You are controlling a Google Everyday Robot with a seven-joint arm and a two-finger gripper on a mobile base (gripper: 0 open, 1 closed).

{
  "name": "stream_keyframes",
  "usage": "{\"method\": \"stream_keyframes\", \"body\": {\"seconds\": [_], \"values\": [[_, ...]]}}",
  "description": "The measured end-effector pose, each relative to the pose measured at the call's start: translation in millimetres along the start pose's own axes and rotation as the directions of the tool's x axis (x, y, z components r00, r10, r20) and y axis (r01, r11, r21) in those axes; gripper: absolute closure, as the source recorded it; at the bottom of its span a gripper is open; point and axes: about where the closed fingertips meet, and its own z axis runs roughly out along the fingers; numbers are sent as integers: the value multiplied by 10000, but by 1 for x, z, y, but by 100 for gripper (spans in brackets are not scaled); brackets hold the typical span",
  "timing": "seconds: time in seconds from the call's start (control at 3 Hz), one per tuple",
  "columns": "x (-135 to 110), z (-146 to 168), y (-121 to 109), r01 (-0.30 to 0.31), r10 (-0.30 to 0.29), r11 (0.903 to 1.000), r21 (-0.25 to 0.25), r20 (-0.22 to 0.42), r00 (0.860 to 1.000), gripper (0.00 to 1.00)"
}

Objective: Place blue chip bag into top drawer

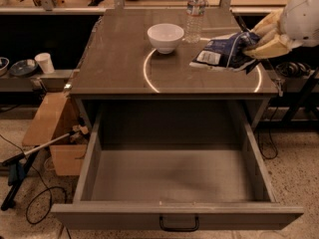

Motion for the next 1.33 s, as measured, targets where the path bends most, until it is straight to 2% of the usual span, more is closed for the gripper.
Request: {"method": "stream_keyframes", "body": {"seconds": [0.33,0.67,1.0,1.33], "values": [[2,-4,21,-301,307,9992,263,-226,9993,100],[17,-1,41,-605,656,9955,725,-711,9953,100],[42,13,60,-1171,1288,9864,1152,-1001,9866,100],[61,25,74,-1648,1811,9774,1328,-1223,9758,100]]}}
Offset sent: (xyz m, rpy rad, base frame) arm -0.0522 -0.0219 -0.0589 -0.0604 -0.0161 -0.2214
